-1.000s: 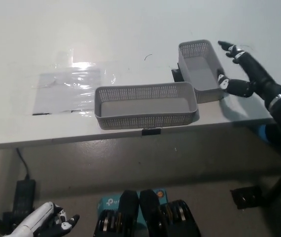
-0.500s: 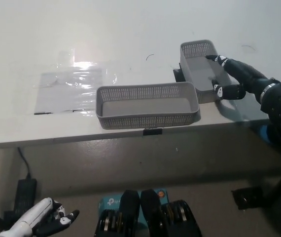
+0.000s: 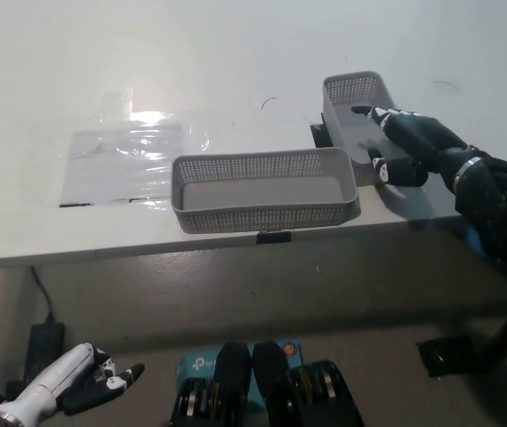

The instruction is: The robot uses its right hand to pick up the grey box kept on the middle on the desk and place it on top of another box next to it in a right angle

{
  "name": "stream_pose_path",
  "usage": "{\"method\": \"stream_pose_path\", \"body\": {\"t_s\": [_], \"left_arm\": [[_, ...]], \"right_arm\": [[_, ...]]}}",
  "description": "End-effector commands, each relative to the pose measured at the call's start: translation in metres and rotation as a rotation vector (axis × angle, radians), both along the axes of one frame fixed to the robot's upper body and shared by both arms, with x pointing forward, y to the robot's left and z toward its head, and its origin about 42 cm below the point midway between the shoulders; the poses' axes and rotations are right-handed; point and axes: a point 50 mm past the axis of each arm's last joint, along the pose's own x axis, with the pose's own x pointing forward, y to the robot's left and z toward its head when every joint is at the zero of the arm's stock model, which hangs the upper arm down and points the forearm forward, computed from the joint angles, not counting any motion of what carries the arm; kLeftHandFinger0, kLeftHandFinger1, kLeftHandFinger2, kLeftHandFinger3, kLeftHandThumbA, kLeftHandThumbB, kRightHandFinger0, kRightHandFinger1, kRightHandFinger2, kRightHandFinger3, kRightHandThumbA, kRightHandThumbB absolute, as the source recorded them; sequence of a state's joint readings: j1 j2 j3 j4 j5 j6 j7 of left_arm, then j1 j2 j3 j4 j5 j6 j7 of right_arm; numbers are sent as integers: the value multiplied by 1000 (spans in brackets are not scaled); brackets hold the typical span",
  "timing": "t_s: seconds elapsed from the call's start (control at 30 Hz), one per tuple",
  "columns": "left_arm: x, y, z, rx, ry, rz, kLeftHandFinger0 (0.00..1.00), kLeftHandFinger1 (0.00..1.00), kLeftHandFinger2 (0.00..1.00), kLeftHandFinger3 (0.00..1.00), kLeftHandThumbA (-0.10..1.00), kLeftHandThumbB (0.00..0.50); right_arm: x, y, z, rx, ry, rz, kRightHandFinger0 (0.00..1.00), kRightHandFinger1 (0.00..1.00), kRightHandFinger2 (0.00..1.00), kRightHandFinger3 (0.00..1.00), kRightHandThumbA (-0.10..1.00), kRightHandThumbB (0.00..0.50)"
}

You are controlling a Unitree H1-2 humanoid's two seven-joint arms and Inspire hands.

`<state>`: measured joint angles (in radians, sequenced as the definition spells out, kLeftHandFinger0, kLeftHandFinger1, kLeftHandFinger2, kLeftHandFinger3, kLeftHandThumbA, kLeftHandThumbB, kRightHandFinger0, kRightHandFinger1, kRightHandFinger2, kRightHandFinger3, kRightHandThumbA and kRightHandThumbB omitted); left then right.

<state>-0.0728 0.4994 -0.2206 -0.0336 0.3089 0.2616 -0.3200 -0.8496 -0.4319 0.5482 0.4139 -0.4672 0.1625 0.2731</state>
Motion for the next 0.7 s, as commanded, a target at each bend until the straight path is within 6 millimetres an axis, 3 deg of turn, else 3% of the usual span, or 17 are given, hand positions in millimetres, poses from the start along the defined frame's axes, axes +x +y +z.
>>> {"method": "stream_pose_path", "body": {"t_s": [0.0,0.03,0.07,0.1,0.17,0.27,0.37,0.5,0.67], "left_arm": [[8,7,14,16,-36,-21,0,0,23,186,731,224],[9,6,15,12,-42,-20,0,0,24,187,742,233],[10,7,16,12,-46,-20,0,0,28,192,746,226],[12,7,18,14,-43,-14,3,7,37,203,745,231],[14,6,20,15,-57,-22,0,6,40,216,747,223],[15,7,22,14,-65,-21,0,0,42,223,765,238],[18,8,27,24,-79,-25,4,0,36,194,759,223],[19,7,29,21,-84,-26,4,3,55,199,769,219],[16,10,27,25,-86,-10,88,0,63,207,774,213]], "right_arm": [[-1,14,25,-40,-141,87,1000,1000,1000,1000,128,307],[-1,15,28,-67,-142,85,1000,1000,1000,1000,146,294],[0,16,29,-78,-144,85,1000,1000,1000,1000,121,313],[0,15,30,-101,-137,84,1000,1000,1000,1000,142,282],[2,11,26,-166,-137,81,1000,1000,1000,1000,134,283],[4,2,14,-221,-102,58,1000,1000,1000,1000,128,288],[4,-5,2,-257,-63,34,1000,1000,1000,1000,59,283],[4,-8,-7,-309,-43,17,1000,1000,1000,1000,69,291],[2,-2,-16,-359,-15,20,1000,1000,1000,1000,52,313]]}}
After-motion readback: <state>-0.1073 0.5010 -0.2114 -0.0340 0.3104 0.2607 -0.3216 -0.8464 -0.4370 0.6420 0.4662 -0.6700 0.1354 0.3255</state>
